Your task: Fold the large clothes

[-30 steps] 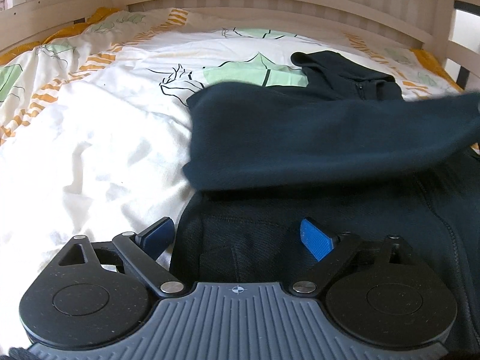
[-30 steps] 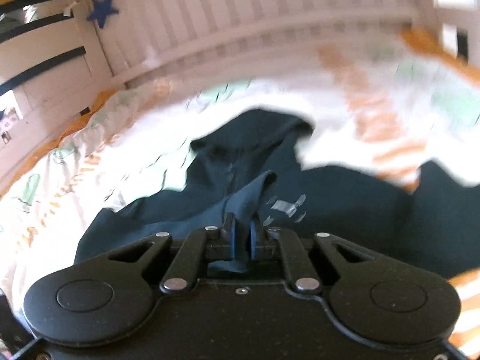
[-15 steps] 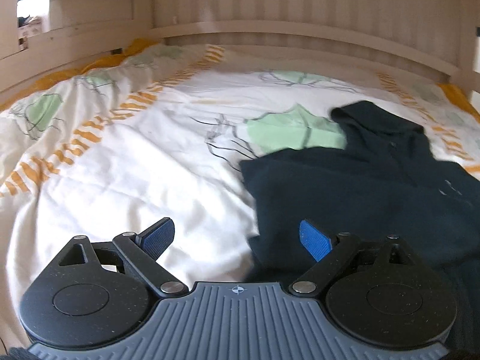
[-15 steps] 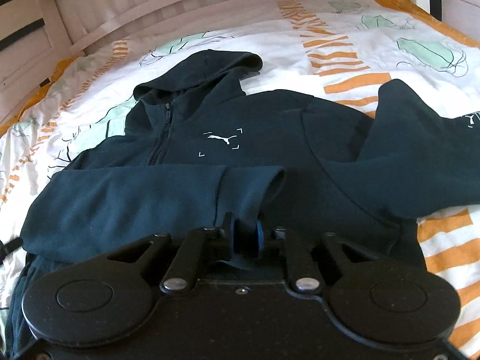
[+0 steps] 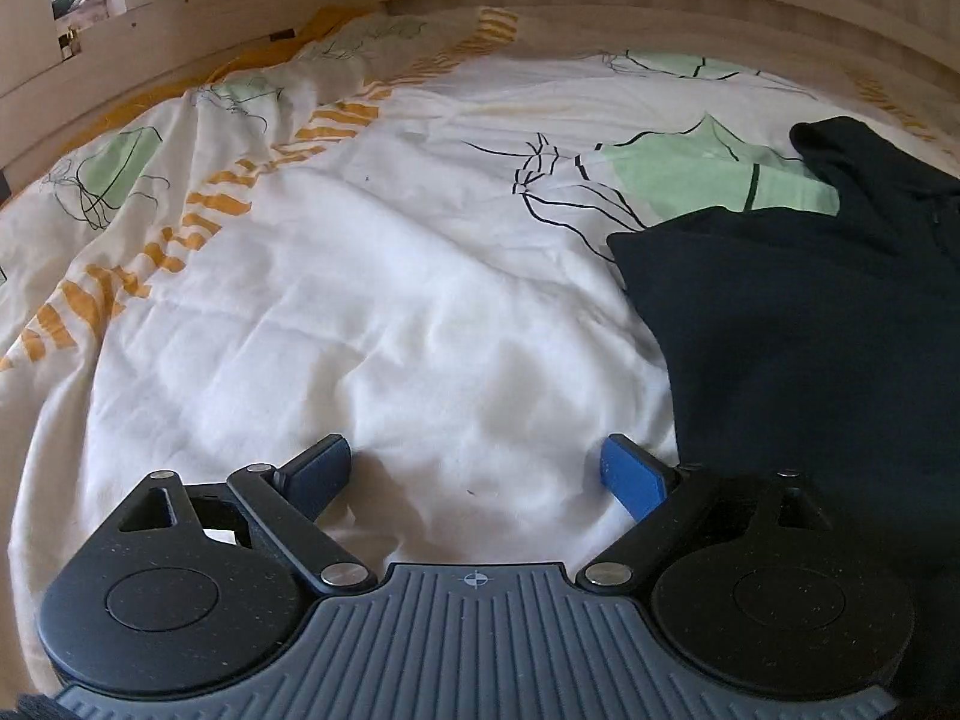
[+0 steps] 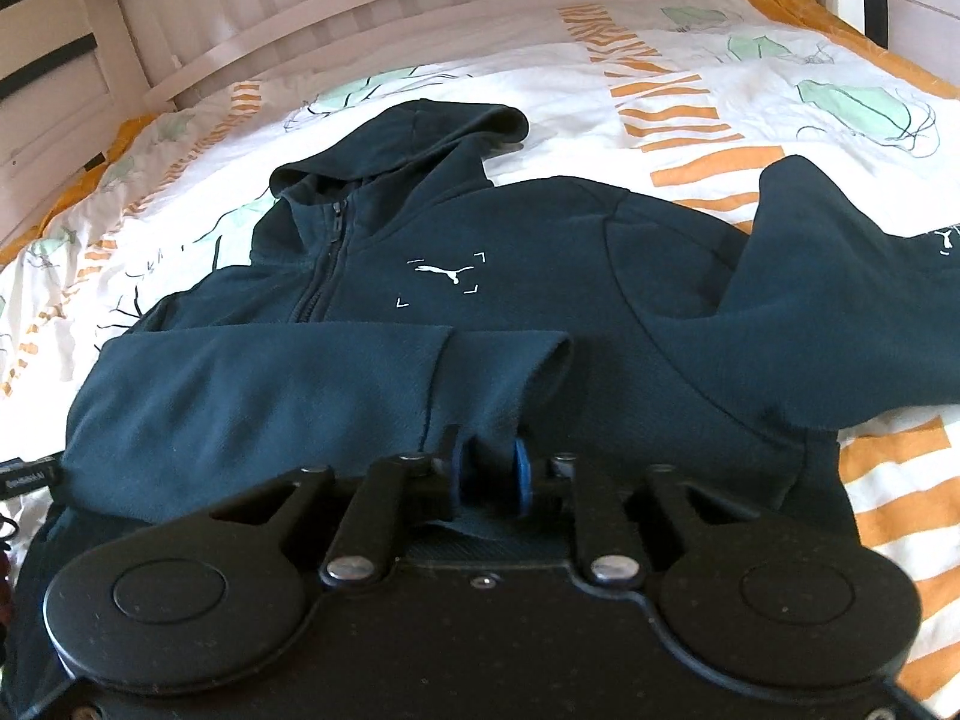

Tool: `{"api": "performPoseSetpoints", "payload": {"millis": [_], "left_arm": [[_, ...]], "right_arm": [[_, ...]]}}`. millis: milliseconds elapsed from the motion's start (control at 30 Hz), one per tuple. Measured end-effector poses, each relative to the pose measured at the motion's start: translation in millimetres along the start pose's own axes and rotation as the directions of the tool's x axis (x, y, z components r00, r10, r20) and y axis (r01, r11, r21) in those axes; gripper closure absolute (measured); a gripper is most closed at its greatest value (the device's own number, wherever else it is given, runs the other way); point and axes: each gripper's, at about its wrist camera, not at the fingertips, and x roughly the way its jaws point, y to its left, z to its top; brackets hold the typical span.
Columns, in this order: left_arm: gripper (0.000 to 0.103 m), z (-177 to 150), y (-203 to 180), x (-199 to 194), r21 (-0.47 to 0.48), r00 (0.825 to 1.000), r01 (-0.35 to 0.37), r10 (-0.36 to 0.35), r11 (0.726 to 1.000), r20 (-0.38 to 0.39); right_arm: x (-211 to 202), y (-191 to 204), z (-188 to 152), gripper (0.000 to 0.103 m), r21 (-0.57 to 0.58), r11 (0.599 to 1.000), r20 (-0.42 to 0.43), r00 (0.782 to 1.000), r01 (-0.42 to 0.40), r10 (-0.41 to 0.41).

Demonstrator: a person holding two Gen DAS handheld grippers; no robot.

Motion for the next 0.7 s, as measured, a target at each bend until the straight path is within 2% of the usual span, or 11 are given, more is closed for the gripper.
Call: {"api": "performPoseSetpoints", "payload": {"millis": [67,100,133,167,200,233,300,433,700], "left_arm": [[0.012,1,-1,-2,0.003,1.000,0.000,0.000,1.000,0.005],[0.012,1,-2,-3,0.001,1.000,0.002,-0.002,1.000,0.007],[0.013,2,-1,-6,-0.006,1.000,0.003,-0.003,1.000,0.010],[0.013,3,0,-8,-0.016,1.000,0.002,-0.002,1.000,0.017],[0.013,4,1,-11,-0.024,1.000,0.002,-0.001,1.000,0.026],[0.013,5,2,-15,-0.034,0.999,0.008,-0.006,0.999,0.036],[0.013,10,5,-21,-0.057,0.998,0.029,-0.026,0.998,0.058],[0.012,18,1,-41,-0.064,0.993,0.089,-0.084,0.994,0.084],[0.012,23,-36,-72,-0.017,0.971,0.228,-0.226,0.974,0.075]], "right_arm": [[1,-2,-2,0.066,0.006,1.000,0.007,1.000,-0.006,0.006],[0,-2,-3,0.061,0.008,1.000,0.012,1.000,-0.008,0.007],[0,-3,-4,0.050,0.006,1.000,0.018,1.000,-0.015,0.015],[-1,-3,-5,0.046,0.000,1.000,0.025,1.000,-0.020,0.020],[-2,-2,-7,0.038,-0.013,1.000,0.030,0.999,-0.023,0.023],[-3,-1,-9,0.025,-0.035,0.999,0.036,0.999,-0.031,0.032],[-2,3,-15,0.009,-0.085,0.996,0.038,0.999,-0.027,0.031],[-1,11,-22,0.007,-0.139,0.990,0.060,0.998,0.005,0.003],[-9,6,-21,0.006,-0.105,0.994,0.051,0.998,-0.018,0.023]]}}
